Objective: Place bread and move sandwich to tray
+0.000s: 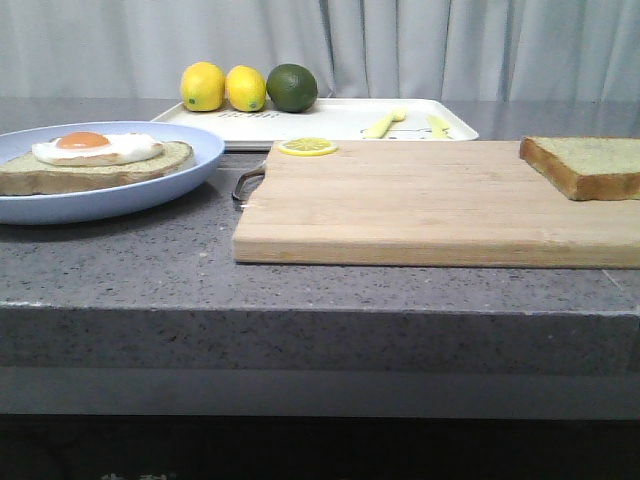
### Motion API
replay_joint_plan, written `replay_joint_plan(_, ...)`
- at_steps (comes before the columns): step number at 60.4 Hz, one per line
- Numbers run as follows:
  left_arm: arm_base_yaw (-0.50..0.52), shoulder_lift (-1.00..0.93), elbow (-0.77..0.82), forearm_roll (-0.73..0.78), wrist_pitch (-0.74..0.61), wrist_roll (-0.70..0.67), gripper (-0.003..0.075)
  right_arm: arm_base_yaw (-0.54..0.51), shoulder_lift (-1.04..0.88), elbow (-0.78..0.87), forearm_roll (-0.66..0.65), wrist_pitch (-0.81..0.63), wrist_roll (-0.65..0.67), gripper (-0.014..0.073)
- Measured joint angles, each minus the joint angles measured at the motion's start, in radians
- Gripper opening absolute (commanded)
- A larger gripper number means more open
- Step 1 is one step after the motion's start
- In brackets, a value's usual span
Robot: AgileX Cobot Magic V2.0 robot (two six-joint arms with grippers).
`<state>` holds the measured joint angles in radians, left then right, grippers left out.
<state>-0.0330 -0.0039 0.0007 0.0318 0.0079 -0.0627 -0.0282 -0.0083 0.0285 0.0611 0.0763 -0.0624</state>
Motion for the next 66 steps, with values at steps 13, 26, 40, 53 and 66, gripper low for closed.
replay_joint_plan(13, 0.000, 0.000, -0.002, 0.000, -0.039, 0.000, -0.0018, 0.000, 0.000, -0.002, 0.000, -0.035, 0.000, -0.0067)
replay_joint_plan(26, 0.000, 0.000, -0.140, -0.003, -0.008, 0.000, -0.0018, 0.000, 0.000, -0.139, 0.000, 0.061, 0.000, -0.0067)
replay_joint_plan(40, 0.000, 0.080, -0.453, -0.003, 0.194, 0.000, -0.0018, 0.000, 0.026, -0.395, -0.029, 0.257, 0.000, -0.0067)
replay_joint_plan(53, 0.000, 0.273, -0.689, -0.004, 0.483, 0.000, -0.0018, 0.000, 0.161, -0.579, -0.049, 0.395, 0.000, -0.0067)
replay_joint_plan(66, 0.000, 0.425, -0.741, -0.008, 0.635, 0.000, -0.0018, 0.000, 0.330, -0.705, -0.049, 0.571, 0.000, -0.0067)
